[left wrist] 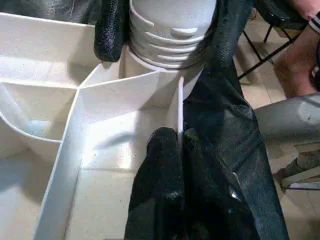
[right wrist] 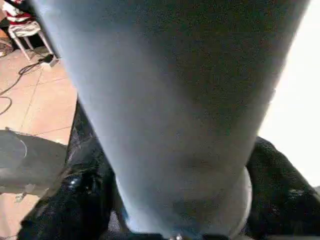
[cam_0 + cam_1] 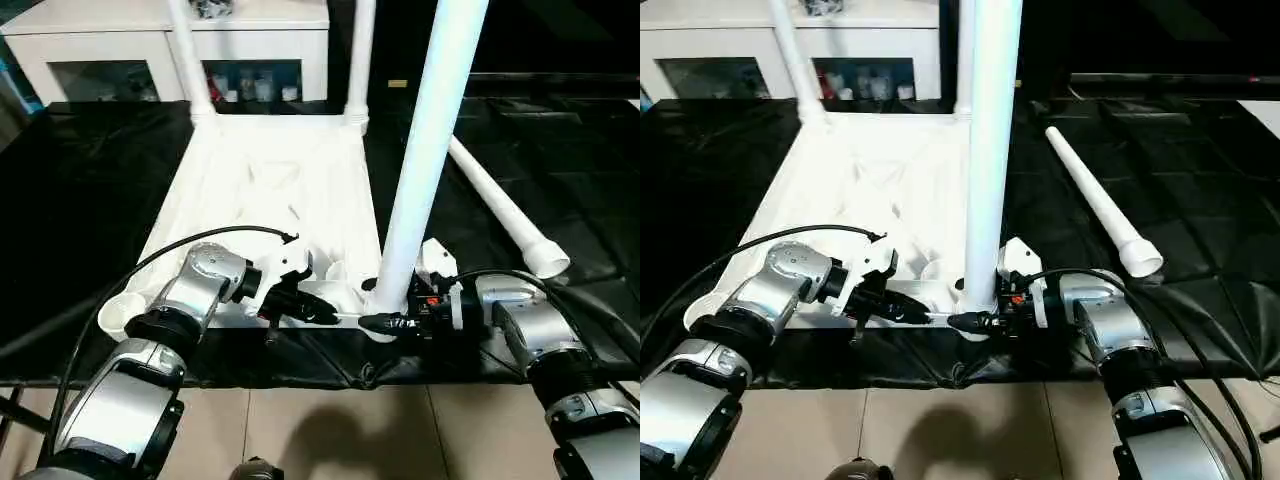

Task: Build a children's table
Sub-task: Rotate leg to tighten

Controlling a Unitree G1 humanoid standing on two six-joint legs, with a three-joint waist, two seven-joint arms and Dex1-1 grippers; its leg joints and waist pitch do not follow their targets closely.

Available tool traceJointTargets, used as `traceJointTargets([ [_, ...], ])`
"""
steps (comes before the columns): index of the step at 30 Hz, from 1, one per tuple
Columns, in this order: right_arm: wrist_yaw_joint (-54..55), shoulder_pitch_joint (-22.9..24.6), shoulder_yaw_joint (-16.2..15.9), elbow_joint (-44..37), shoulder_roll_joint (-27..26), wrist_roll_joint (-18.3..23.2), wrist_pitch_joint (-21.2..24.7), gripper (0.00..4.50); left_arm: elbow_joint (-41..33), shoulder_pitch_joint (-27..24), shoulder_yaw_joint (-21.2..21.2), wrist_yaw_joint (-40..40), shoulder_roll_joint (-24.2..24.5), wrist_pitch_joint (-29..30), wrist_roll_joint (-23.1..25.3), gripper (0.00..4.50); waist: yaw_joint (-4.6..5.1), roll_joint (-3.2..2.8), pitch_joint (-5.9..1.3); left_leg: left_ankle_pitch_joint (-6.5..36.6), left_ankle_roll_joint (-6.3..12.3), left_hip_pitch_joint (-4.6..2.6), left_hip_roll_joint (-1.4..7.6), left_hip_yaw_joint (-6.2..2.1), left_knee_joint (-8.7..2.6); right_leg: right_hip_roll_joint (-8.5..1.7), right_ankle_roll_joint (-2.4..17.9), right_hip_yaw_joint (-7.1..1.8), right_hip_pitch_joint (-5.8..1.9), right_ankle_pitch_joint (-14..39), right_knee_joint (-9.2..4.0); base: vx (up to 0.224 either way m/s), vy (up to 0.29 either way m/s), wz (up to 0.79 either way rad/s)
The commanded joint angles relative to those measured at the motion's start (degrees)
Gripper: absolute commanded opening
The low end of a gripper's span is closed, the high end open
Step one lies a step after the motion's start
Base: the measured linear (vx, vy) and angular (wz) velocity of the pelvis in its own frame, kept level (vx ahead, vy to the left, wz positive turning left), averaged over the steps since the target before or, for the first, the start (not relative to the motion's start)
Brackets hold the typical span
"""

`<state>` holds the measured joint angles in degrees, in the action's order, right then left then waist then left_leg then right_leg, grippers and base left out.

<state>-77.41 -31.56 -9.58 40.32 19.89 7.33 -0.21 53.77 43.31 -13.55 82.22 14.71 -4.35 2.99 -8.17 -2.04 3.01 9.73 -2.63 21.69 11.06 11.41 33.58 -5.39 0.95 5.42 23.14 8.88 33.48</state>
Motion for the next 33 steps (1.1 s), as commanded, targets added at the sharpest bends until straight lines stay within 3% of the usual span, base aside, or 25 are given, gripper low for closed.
traceJointTargets([
  [1, -1.7, 1.2, -2.9, -1.5, -0.9, -0.4, 1.2, 2.98, -1.4, 1.9, 0.2, 0.8, -1.3, -1.3, -2.0, 0.00, 0.40, 0.34, -4.38, 12.1, 4.57, -1.35, 2.94, -1.13, -3.62, -3.97, 14.3, -2.81, -2.81, 12.0, -3.14, 0.000, 0.000, 0.00],
  [6, 3.5, 2.2, -1.4, -1.6, -2.2, -0.7, 0.5, 2.79, -0.9, 1.9, 1.0, -2.2, -2.1, -0.6, -1.9, 0.00, 0.43, 0.42, -4.29, 13.2, 3.77, -1.30, 2.88, -1.16, -3.74, -4.02, 13.9, -2.76, -2.83, 13.4, -3.37, 0.000, 0.000, 0.00],
  [8, 11.1, 1.6, 1.0, 0.5, -3.9, -1.2, -0.8, 2.78, 0.0, 2.5, 1.9, -6.7, -2.9, 0.6, -1.4, 0.00, 0.52, 0.33, -4.16, 14.3, 3.10, -1.32, 2.84, -1.23, -3.85, -4.09, 13.2, -2.75, -2.80, 15.7, -3.60, 0.000, 0.000, 0.00],
  [10, 22.1, 0.6, 4.0, 3.3, -6.2, -2.2, -1.5, 2.77, 1.4, 3.6, 3.3, -13.1, -4.4, 2.0, -1.2, 0.00, 1.09, 0.45, -3.88, 15.9, 1.34, -1.40, 2.79, -1.37, -4.12, -4.19, 12.2, -2.75, -2.51, 19.2, -3.91, 0.000, 0.000, 0.00],
  [11, 29.7, 0.2, 6.0, 4.4, -7.9, -2.6, -0.7, 2.76, 1.7, 4.1, 3.9, -17.2, -5.5, 3.1, -0.9, 0.00, 1.35, 0.50, -3.82, 16.9, 0.88, -1.51, 2.68, -1.47, -4.23, -4.19, 11.8, -2.66, -2.59, 20.8, -4.15, 0.000, 0.000, 0.00],
  [13, 34.0, 0.0, 7.3, 4.9, -9.0, -2.4, 0.0, 2.76, 1.7, 4.3, 4.1, -19.9, -6.3, 4.0, -0.6, 0.00, 2.50, 0.81, -3.84, 16.9, -0.06, -1.16, 2.44, -1.81, -4.41, -4.17, 10.4, -2.53, -2.96, 22.7, -4.31, 0.000, 0.000, 0.00],
  [16, 43.6, -0.2, 9.6, 6.0, -12.2, -2.0, 1.6, 2.76, 0.7, 4.3, 4.9, -25.2, -9.2, 6.4, -1.0, 0.00, 3.31, 0.82, -4.03, 14.8, 1.61, -0.99, 2.20, -1.43, -4.01, -4.01, 11.4, -2.79, -2.93, 18.6, -4.18, 0.000, 0.000, 0.00],
  [21, 53.2, 0.3, 10.3, 7.0, -16.6, -3.5, -0.7, 2.76, -1.2, 3.2, 4.6, -29.7, -12.5, 7.2, -0.7, 0.00, 3.28, 0.93, -4.18, 12.0, 3.27, -1.04, 1.98, -1.21, -3.79, -3.93, 11.3, -2.65, -2.95, 17.4, -4.24, 0.000, 0.000, 0.00],
  [22, 54.1, 0.5, 10.8, 7.0, -17.3, -3.4, -1.7, 3.31, -1.4, 2.9, 4.5, -30.1, -12.9, 7.1, -0.6, 0.00, 3.32, 0.89, -4.17, 11.7, 3.53, -1.00, 1.99, -1.19, -3.81, -3.87, 11.3, -2.68, -2.94, 16.9, -4.19, 0.000, 0.000, 0.00],
  [27, 52.1, 0.7, 10.9, 6.2, -17.3, -2.5, -2.9, 3.62, -2.4, 2.3, 4.0, -29.0, -12.5, 6.7, -0.7, 0.00, 3.29, 0.66, -4.14, 11.9, 4.32, -1.10, 2.12, -1.14, -3.88, -3.71, 11.9, -2.68, -2.96, 15.3, -4.08, 0.000, 0.000, 0.00],
  [28, 50.9, 0.7, 10.7, 5.7, -16.8, -2.4, -3.1, 3.88, -2.7, 2.1, 4.0, -28.5, -12.1, 6.7, -0.8, 0.00, 3.31, 0.86, -4.16, 12.0, 4.40, -1.06, 2.10, -1.09, -3.86, -3.68, 12.0, -2.68, -3.05, 14.9, -4.02, 0.000, 0.000, 0.00],
  [33, 42.7, 0.8, 8.7, 4.8, -12.8, -2.9, -4.1, 3.95, -4.7, 0.7, 3.3, -22.9, -9.5, 5.2, -1.8, 0.00, 3.04, 0.92, -4.13, 11.4, 5.27, -0.90, 2.18, -1.01, -3.74, -3.70, 12.3, -2.63, -3.19, 14.6, -3.89, 0.000, 0.000, 0.00],
])
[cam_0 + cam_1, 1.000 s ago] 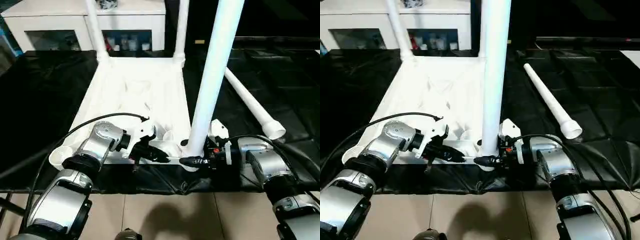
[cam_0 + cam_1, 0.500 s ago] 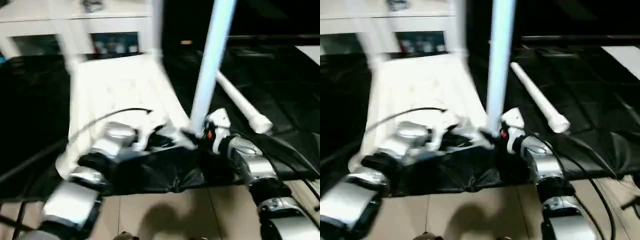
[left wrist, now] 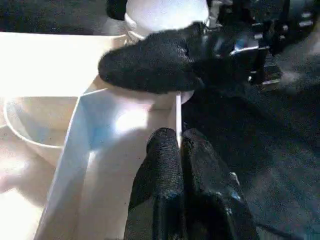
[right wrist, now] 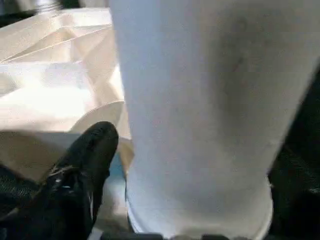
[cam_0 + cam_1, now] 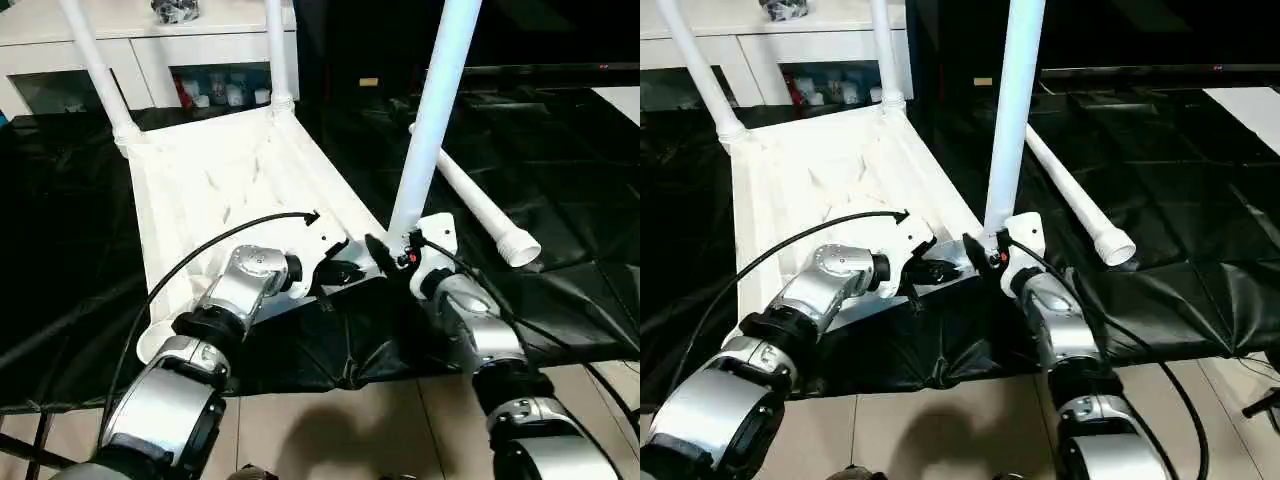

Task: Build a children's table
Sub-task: Rotate leg to tighten

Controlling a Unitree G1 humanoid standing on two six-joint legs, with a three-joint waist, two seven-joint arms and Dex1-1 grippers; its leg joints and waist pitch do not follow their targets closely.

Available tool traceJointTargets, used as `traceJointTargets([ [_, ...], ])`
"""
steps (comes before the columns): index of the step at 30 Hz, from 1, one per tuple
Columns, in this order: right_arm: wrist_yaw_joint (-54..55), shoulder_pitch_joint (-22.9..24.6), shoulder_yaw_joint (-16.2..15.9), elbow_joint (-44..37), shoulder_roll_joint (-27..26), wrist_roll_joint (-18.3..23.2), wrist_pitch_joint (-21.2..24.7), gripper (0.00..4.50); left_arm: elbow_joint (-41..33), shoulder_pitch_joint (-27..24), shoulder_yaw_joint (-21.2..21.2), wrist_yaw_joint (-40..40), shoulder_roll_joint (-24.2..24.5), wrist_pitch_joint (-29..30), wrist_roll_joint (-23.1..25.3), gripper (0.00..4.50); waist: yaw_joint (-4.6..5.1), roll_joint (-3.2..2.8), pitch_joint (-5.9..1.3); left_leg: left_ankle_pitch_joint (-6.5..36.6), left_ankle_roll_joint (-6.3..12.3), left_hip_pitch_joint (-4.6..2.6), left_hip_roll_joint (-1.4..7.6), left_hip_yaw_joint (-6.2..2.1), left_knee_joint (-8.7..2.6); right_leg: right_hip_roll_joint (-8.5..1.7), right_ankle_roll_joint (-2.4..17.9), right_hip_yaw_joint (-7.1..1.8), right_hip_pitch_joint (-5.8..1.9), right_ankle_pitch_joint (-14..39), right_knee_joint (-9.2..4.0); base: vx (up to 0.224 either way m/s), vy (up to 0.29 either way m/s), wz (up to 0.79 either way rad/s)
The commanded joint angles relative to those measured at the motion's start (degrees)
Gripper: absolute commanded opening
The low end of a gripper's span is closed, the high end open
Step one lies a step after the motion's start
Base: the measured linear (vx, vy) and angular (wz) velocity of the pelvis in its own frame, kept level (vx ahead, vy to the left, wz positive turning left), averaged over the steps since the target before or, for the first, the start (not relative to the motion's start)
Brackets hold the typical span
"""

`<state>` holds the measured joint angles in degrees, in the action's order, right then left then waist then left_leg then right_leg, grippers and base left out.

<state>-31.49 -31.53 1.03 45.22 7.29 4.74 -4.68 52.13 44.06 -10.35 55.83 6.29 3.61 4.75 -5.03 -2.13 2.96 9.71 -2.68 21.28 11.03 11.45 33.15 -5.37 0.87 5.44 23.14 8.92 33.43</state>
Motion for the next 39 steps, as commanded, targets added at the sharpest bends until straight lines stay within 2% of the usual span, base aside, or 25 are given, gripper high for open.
traceJointTargets([
  [1, -5.0, 0.9, -2.2, -0.4, 0.4, -0.1, 0.3, 3.95, -3.4, -0.2, 0.1, 4.3, -0.7, -2.6, -3.7, 0.00, -0.19, 1.09, -4.05, 11.4, 5.41, -0.52, 2.29, -1.00, -3.31, -3.72, 12.5, -2.66, -3.14, 14.5, -3.82, 0.000, 0.000, 0.00],
  [7, -24.8, 3.1, -6.9, -5.5, 6.3, 2.1, 2.4, 3.95, -3.2, -0.5, -0.8, 12.4, 3.0, -4.3, -4.1, 0.00, -0.89, 1.00, -4.01, 12.5, 5.88, -0.65, 2.55, -0.95, -3.28, -3.70, 12.6, -2.69, -3.00, 15.0, -3.79, 0.000, 0.000, 0.00],
  [12, -34.9, 3.3, -9.7, -7.2, 9.4, 3.0, 3.3, 3.95, -3.3, -0.3, -1.7, 17.0, 4.5, -4.8, -3.8, 0.00, -1.61, 0.98, -4.02, 13.2, 5.27, -0.90, 2.74, -0.99, -3.29, -3.81, 12.9, -2.79, -2.74, 15.8, -3.79, 0.000, 0.000, 0.00],
  [14, -38.3, 2.7, -10.6, -7.1, 10.5, 2.9, 4.2, 3.65, -2.7, 0.1, -2.0, 18.3, 4.8, -4.9, -3.6, 0.00, -1.75, 0.99, -4.10, 12.7, 5.15, -0.83, 2.83, -1.03, -3.28, -3.82, 13.2, -2.82, -2.79, 14.8, -3.54, 0.000, 0.000, 0.00],
  [16, -41.1, 2.3, -11.5, -7.4, 11.3, 2.7, 5.3, 3.62, -2.3, 0.5, -2.3, 19.5, 4.8, -5.4, -3.6, 0.00, -2.03, 0.95, -4.17, 11.8, 5.26, -0.89, 2.90, -1.02, -3.19, -3.85, 13.7, -2.84, -2.65, 13.3, -3.38, 0.000, 0.000, 0.00],
  [19, -43.7, 2.1, -13.1, -7.7, 12.3, 1.9, 5.7, 3.24, -2.1, 0.8, -2.7, 21.4, 4.9, -5.4, -3.7, 0.00, -2.22, 0.99, -4.19, 11.5, 5.56, -0.75, 2.87, -1.03, -3.10, -3.89, 14.0, -2.81, -2.78, 12.6, -3.29, 0.000, 0.000, 0.00],
  [22, -45.4, 1.8, -14.3, -7.5, 13.0, 1.1, 5.4, 3.16, -1.7, 1.1, -3.3, 23.1, 5.2, -5.8, -3.3, 0.00, -2.69, 0.99, -4.18, 11.7, 5.36, -0.81, 2.87, -1.03, -3.07, -4.02, 13.7, -2.81, -2.73, 13.5, -3.39, 0.000, 0.000, 0.00],
  [24, -45.8, 1.6, -14.3, -7.2, 12.9, 0.9, 5.4, 2.84, -1.4, 1.3, -3.4, 23.7, 5.3, -6.2, -3.1, 0.00, -2.77, 1.02, -4.16, 12.1, 4.86, -0.77, 2.90, -1.11, -3.16, -4.05, 13.3, -2.78, -2.76, 14.5, -3.42, 0.000, 0.000, 0.00],
  [32, -43.1, 2.2, -12.9, -7.9, 11.7, 1.7, 6.5, 2.72, -0.5, 1.6, -2.3, 21.7, 4.9, -5.9, -3.3, 0.00, -2.76, 1.08, -4.22, 11.7, 4.80, -0.70, 2.86, -1.12, -3.10, -4.03, 13.4, -2.76, -2.81, 13.9, -3.33, 0.000, 0.000, 0.00],
  [33, -39.4, 2.2, -11.7, -7.3, 10.8, 1.7, 6.9, 2.72, -0.1, 1.8, -1.5, 19.8, 4.5, -5.3, -3.5, 0.00, -2.75, 1.01, -4.14, 11.7, 4.59, -0.66, 2.88, -1.13, -3.14, -4.07, 13.3, -2.81, -2.77, 14.2, -3.36, 0.000, 0.000, 0.00],
  [34, -30.8, 1.7, -9.1, -5.4, 8.9, 1.1, 6.8, 2.72, 0.3, 2.2, -0.3, 16.0, 3.7, -4.6, -3.8, 0.00, -2.57, 0.96, -4.08, 12.3, 3.84, -0.68, 2.91, -1.21, -3.28, -4.04, 12.9, -2.78, -2.65, 15.5, -3.41, 0.000, 0.000, 0.00],
  [36, -22.7, 1.5, -7.0, -3.6, 7.0, 0.3, 6.2, 2.71, 0.5, 2.3, 0.5, 12.4, 2.7, -3.7, -3.7, 0.00, -2.12, 1.04, -3.95, 13.9, 2.16, -0.70, 2.80, -1.44, -3.56, -4.25, 12.0, -2.69, -2.67, 18.8, -3.70, 0.000, 0.000, 0.00],
  [37, -22.7, 1.5, -7.0, -3.6, 7.0, 0.3, 6.2, 2.70, 0.5, 2.3, 0.5, 12.4, 2.7, -3.7, -3.7, 0.00, -1.63, 1.07, -3.93, 14.9, 1.54, -0.70, 2.66, -1.52, -3.67, -4.19, 11.3, -2.61, -2.74, 20.3, -3.93, 0.000, 0.000, 0.00],
  [38, -18.0, 1.4, -5.9, -2.7, 5.9, -0.1, 6.3, 2.70, 0.4, 2.3, 0.6, 10.5, 2.2, -3.6, -3.4, 0.00, -1.63, 1.07, -3.93, 14.9, 1.54, -0.70, 2.66, -1.52, -3.67, -4.19, 11.3, -2.61, -2.74, 20.3, -3.93, 0.000, 0.000, 0.00],
  [39, -13.6, 1.4, -4.5, -2.0, 4.5, 0.1, 7.0, 2.70, 0.3, 2.2, 0.8, 8.2, 1.4, -2.9, -3.1, 0.00, -0.83, 1.10, -3.85, 15.4, 1.33, -0.75, 2.63, -1.48, -3.66, -4.16, 11.2, -2.79, -2.55, 20.5, -4.10, 0.000, 0.000, 0.00],
])
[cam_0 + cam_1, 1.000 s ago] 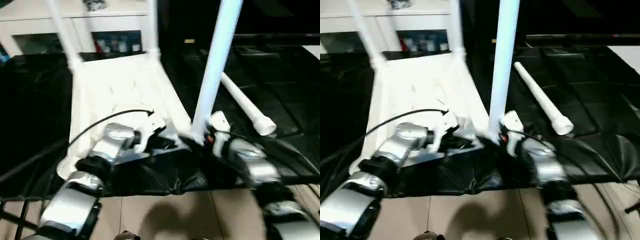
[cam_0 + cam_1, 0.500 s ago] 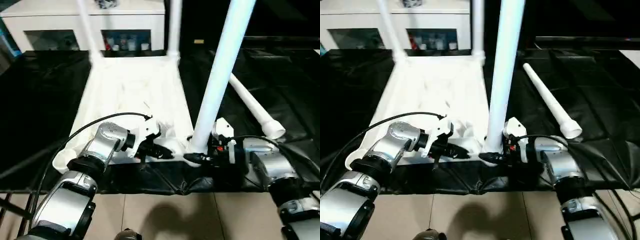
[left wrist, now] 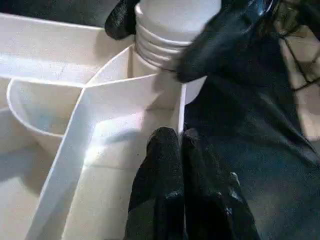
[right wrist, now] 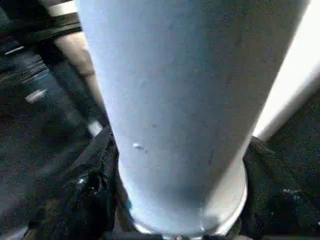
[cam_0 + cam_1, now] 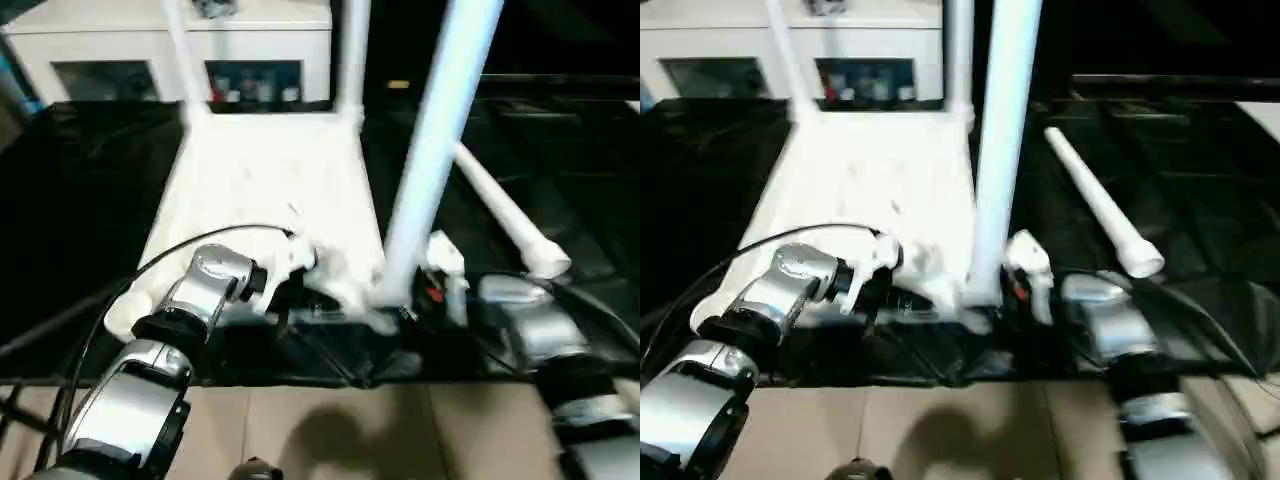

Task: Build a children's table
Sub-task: Rotate leg to tighten

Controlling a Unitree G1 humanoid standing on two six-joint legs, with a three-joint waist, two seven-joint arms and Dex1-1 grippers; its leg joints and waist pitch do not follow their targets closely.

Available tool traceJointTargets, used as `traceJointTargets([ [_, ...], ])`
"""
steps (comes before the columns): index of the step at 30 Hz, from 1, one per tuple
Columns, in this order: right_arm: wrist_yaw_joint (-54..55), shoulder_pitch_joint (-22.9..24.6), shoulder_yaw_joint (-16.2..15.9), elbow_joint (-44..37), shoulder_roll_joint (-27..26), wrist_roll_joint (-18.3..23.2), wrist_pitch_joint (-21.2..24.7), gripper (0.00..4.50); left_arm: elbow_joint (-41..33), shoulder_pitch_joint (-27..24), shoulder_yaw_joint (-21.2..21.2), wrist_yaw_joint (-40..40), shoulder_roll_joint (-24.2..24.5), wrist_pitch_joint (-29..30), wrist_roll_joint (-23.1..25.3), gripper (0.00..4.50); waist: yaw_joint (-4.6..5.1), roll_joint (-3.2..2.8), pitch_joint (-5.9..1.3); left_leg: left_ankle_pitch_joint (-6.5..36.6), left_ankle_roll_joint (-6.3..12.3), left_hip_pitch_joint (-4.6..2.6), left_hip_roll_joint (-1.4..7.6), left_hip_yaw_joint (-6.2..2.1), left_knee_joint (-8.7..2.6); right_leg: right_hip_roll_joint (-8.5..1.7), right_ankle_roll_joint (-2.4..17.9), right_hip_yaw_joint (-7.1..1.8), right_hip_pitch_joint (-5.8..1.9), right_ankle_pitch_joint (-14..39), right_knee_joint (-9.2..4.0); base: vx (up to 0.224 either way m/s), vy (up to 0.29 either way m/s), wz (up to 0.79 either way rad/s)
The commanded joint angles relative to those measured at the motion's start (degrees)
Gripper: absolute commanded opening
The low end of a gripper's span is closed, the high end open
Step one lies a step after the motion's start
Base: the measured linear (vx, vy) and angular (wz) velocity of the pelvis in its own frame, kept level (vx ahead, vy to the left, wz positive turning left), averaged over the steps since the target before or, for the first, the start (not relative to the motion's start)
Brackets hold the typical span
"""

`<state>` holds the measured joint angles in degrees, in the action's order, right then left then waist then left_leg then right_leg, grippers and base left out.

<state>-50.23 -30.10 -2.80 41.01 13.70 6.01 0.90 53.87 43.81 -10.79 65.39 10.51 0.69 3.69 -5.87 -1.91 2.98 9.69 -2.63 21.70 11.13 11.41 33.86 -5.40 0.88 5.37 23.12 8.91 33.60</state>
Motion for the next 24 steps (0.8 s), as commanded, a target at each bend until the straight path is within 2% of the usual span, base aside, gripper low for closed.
traceJointTargets([
  [1, 12.8, -0.1, 1.6, 3.3, -4.3, -0.7, 2.9, 2.70, -1.8, 2.1, 1.3, -4.8, -4.1, 1.1, -1.6, 0.00, 0.44, 0.98, -3.93, 15.0, 1.36, -1.12, 2.39, -1.47, -4.36, -4.11, 11.1, -2.72, -2.64, 20.3, -4.29, 0.000, 0.000, 0.00],
  [3, 19.4, -0.1, 3.1, 4.1, -6.6, -0.9, 3.7, 2.70, -2.3, 1.9, 1.5, -8.3, -5.9, 2.8, -1.3, 0.00, 0.86, 0.95, -3.89, 14.8, 1.34, -1.08, 2.33, -1.43, -4.35, -4.09, 11.2, -2.78, -2.54, 20.0, -4.29, 0.000, 0.000, 0.00],
  [4, 23.2, 0.0, 3.4, 4.3, -7.6, -1.7, 3.8, 2.70, -2.5, 1.7, 1.5, -10.0, -6.9, 3.3, -1.0, 0.00, 1.06, 1.22, -3.90, 13.7, 1.75, -1.03, 2.15, -1.40, -4.28, -4.10, 10.6, -2.69, -2.64, 20.6, -4.42, 0.000, 0.000, 0.00],
  [6, 25.6, 0.0, 3.5, 4.4, -8.3, -2.5, 3.7, 2.70, -2.6, 1.6, 1.4, -11.0, -7.4, 3.4, -0.9, 0.00, 1.27, 1.21, -3.90, 13.6, 2.20, -1.09, 2.01, -1.22, -4.19, -3.95, 10.3, -2.74, -2.54, 20.7, -4.64, 0.000, 0.000, 0.00],
  [7, 27.9, 0.1, 4.0, 4.3, -10.3, -2.2, 2.0, 2.70, -2.9, 1.4, 1.1, -13.0, -8.8, 3.6, -0.7, 0.00, 1.35, 1.15, -3.92, 13.6, 2.49, -1.03, 2.03, -1.22, -4.21, -3.97, 10.2, -2.80, -2.58, 20.2, -4.62, 0.000, 0.000, 0.00],
  [8, 28.4, 0.1, 4.1, 4.2, -10.8, -2.3, 1.0, 3.05, -3.1, 1.3, 0.9, -13.2, -9.2, 3.5, -0.7, 0.00, 1.34, 1.15, -3.91, 13.5, 2.54, -1.09, 2.04, -1.24, -4.23, -3.94, 10.1, -2.77, -2.53, 20.2, -4.66, 0.000, 0.000, 0.00],
  [9, 28.3, 0.0, 4.1, 4.2, -11.3, -2.0, -0.1, 3.26, -3.3, 1.2, 0.9, -13.4, -9.4, 3.7, -0.8, 0.00, 1.38, 0.90, -4.00, 13.5, 2.66, -1.08, 2.03, -1.21, -4.21, -3.91, 10.1, -2.75, -2.56, 19.6, -4.66, 0.000, 0.000, 0.00],
  [12, 27.2, -0.3, 4.8, 3.7, -11.6, -1.0, -0.5, 3.49, -4.0, 0.9, 0.9, -12.7, -9.2, 3.6, -1.1, 0.00, 1.36, 0.78, -4.02, 13.5, 3.25, -1.12, 2.10, -1.21, -4.28, -3.74, 10.8, -2.75, -2.67, 17.6, -4.48, 0.000, 0.000, 0.00],
  [16, 21.7, -0.1, 4.2, 1.9, -9.5, 0.0, -1.9, 3.92, -4.8, 0.1, 0.5, -9.4, -7.4, 1.6, -1.5, 0.00, 1.03, 0.93, -4.17, 12.3, 4.23, -1.00, 2.13, -1.09, -4.12, -3.76, 11.8, -2.80, -2.93, 14.4, -4.06, 0.000, 0.000, 0.00],
  [18, 18.0, 0.2, 3.6, 1.1, -8.1, 0.2, -2.1, 3.92, -5.2, -0.4, 0.1, -7.4, -6.3, 0.8, -1.6, 0.00, 0.86, 1.17, -4.17, 11.4, 4.78, -0.94, 2.19, -1.06, -4.10, -3.84, 12.2, -2.80, -3.01, 13.3, -3.92, 0.000, 0.000, 0.00],
  [21, 10.5, 1.0, 1.8, 0.1, -5.3, 0.6, -1.9, 3.92, -6.3, -1.2, -0.3, -3.5, -4.5, -0.1, -2.2, 0.00, 0.47, 0.97, -4.11, 11.1, 5.64, -0.92, 2.31, -0.86, -3.98, -3.64, 12.5, -2.71, -3.02, 12.8, -3.81, 0.000, 0.000, 0.00],
  [23, 7.9, 1.2, 1.1, -0.3, -4.3, 0.6, -2.1, 3.92, -6.5, -1.3, -0.4, -2.2, -3.8, -0.3, -2.3, 0.00, 0.29, 1.00, -4.12, 10.9, 5.54, -0.88, 2.41, -0.94, -4.02, -3.69, 12.7, -2.66, -3.06, 12.9, -3.65, 0.000, 0.000, 0.00],
  [24, 3.2, 1.5, 0.2, -1.0, -2.6, 1.0, -1.9, 3.92, -6.8, -1.4, -0.5, 0.2, -2.7, -0.7, -2.6, 0.00, 0.30, 0.99, -4.09, 11.6, 5.38, -0.90, 2.39, -0.93, -4.02, -3.71, 12.7, -2.62, -3.03, 13.6, -3.75, 0.000, 0.000, 0.00],
])
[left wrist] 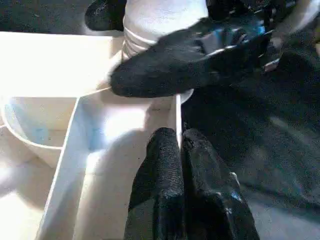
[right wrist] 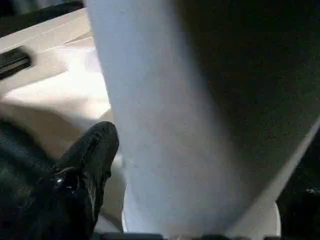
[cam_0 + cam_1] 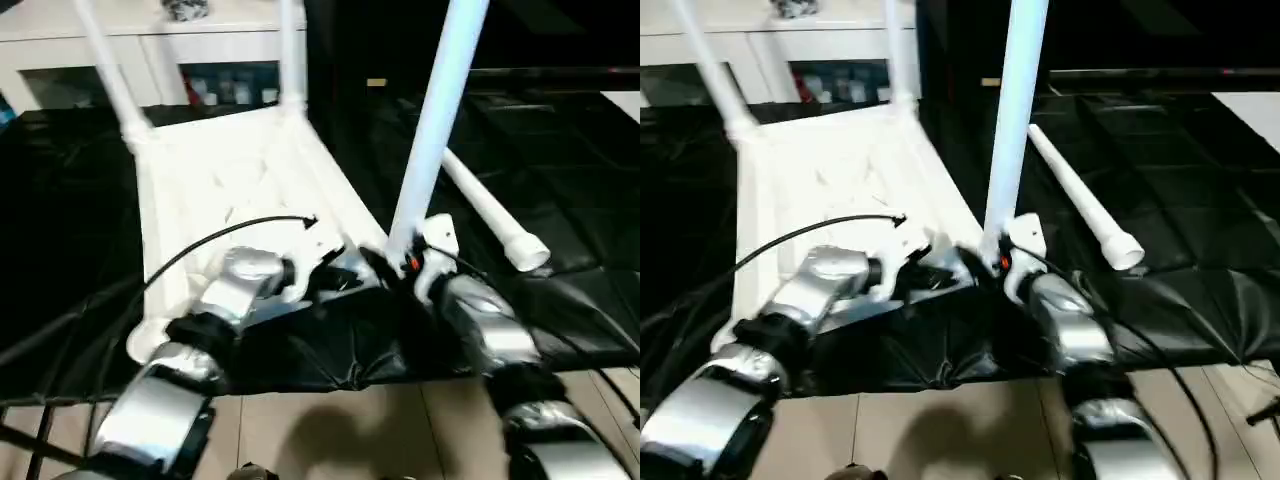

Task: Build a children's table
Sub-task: Rotate leg to tighten

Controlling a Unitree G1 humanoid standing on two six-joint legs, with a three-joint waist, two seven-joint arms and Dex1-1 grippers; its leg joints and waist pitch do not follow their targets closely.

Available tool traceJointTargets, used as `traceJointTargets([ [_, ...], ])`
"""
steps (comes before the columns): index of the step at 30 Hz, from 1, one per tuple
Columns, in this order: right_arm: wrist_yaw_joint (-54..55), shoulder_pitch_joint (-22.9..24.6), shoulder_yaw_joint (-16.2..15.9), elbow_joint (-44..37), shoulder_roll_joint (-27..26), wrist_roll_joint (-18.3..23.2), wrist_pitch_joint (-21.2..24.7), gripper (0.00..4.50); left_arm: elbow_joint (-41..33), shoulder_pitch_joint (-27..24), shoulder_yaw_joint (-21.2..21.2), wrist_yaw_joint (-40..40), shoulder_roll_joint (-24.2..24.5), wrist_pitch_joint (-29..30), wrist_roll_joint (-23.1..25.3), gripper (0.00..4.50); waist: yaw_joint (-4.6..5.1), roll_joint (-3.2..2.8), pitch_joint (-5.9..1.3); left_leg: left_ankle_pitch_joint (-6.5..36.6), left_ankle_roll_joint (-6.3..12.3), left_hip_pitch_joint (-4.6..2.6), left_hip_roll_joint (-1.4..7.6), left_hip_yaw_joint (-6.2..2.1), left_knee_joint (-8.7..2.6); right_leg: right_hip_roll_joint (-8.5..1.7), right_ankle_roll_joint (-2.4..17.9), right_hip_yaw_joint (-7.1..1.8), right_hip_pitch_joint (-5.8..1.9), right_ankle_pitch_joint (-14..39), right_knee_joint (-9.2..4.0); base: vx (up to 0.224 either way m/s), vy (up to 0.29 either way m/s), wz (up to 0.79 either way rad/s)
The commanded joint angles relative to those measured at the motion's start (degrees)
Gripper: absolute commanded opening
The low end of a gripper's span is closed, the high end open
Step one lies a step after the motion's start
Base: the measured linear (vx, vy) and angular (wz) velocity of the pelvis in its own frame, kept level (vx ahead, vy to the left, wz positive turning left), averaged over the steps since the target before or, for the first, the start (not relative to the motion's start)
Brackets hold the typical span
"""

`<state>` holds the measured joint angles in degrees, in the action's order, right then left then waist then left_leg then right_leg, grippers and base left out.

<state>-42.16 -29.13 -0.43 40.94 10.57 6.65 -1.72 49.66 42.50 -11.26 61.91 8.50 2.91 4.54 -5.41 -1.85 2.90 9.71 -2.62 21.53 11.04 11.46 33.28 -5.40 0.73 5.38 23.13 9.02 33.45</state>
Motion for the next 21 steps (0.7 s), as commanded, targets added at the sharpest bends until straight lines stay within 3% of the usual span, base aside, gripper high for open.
traceJointTargets([
  [1, -8.5, 0.7, -2.9, -1.5, 1.6, 0.7, 1.0, 3.92, -2.6, -0.2, -0.1, 5.7, 0.1, -3.2, -3.7, 0.00, -0.24, 0.89, -3.97, 12.1, 5.21, -0.79, 2.53, -0.96, -3.43, -3.73, 12.8, -2.68, -3.00, 14.2, -3.67, 0.000, 0.000, 0.00],
  [6, -23.0, 1.2, -6.9, -4.3, 6.6, 1.9, 2.9, 3.92, -1.7, 0.6, -0.9, 12.5, 2.9, -4.6, -3.7, 0.00, -0.91, 0.68, -4.08, 12.2, 5.46, -0.97, 2.78, -1.01, -3.33, -3.75, 13.7, -2.73, -2.78, 13.1, -3.45, 0.000, 0.000, 0.00],
  [11, -29.9, 0.4, -9.8, -4.0, 8.8, 0.9, 2.4, 3.92, -0.8, 1.5, -1.7, 16.3, 3.7, -5.2, -3.7, 0.00, -1.38, 0.64, -4.18, 11.9, 5.25, -1.02, 2.90, -0.98, -3.23, -3.72, 14.8, -2.75, -2.71, 10.8, -3.11, 0.000, 0.000, 0.00],
  [21, -35.8, -1.2, -12.4, -3.2, 9.9, 0.5, 4.5, 3.00, 1.4, 3.0, -2.4, 19.9, 3.3, -6.3, -3.5, 0.00, -2.46, 0.58, -4.27, 11.7, 4.47, -1.08, 3.01, -1.09, -3.21, -4.01, 14.3, -2.82, -2.70, 11.7, -3.07, 0.000, 0.000, 0.00],
])
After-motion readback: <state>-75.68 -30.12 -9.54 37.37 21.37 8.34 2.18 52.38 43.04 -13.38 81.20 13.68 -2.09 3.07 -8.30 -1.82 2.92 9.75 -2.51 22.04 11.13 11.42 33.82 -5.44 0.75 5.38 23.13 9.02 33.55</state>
